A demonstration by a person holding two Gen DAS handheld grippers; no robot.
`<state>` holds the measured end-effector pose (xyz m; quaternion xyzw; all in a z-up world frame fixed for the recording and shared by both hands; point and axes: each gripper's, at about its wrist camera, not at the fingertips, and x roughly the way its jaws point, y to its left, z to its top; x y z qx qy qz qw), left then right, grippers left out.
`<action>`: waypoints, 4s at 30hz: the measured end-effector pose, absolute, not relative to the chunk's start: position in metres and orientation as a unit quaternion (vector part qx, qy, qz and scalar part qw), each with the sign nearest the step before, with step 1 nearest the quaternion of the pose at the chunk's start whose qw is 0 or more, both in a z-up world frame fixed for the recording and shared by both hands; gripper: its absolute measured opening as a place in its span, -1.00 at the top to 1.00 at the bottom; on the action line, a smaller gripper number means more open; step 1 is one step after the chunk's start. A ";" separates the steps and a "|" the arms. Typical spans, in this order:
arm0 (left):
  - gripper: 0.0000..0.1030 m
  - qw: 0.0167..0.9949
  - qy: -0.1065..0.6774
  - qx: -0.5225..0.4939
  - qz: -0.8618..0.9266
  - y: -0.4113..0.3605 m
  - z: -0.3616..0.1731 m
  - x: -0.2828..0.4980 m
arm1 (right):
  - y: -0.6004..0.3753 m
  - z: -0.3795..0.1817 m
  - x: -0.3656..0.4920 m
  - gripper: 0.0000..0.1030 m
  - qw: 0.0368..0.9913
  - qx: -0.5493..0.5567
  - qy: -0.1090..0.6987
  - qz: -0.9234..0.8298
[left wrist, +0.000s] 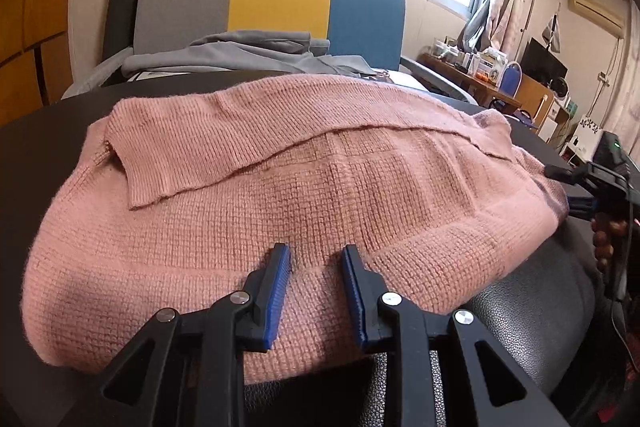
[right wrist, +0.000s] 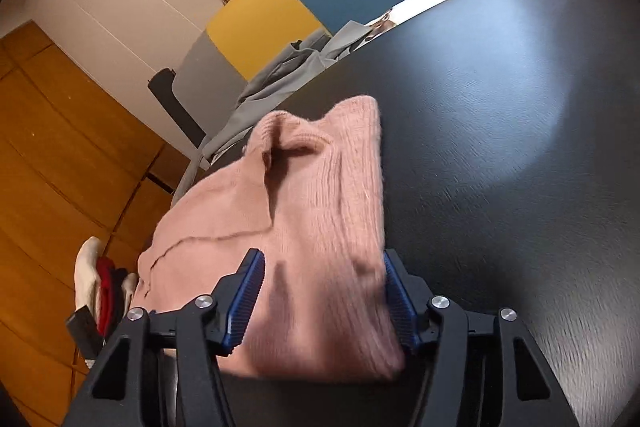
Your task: Fold clothes
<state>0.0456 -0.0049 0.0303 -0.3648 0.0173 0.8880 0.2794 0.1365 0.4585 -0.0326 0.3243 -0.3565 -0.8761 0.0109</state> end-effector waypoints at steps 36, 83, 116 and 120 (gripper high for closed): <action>0.46 0.348 0.030 -0.359 0.865 0.068 0.041 0.060 | 0.446 0.041 0.209 0.58 0.075 0.171 -0.588 -0.787; 0.22 0.400 -0.508 -0.368 0.668 -0.195 -0.021 0.095 | 0.133 0.017 0.133 -0.07 0.129 0.342 -0.080 -0.927; 0.62 0.323 -0.291 -0.407 0.803 -0.146 0.071 0.100 | 0.110 0.000 0.117 -0.12 0.116 0.304 0.026 -0.945; 0.68 0.369 -0.346 -0.368 0.780 -0.164 0.077 0.102 | 0.122 -0.005 0.109 -0.12 0.121 0.322 -0.023 -0.939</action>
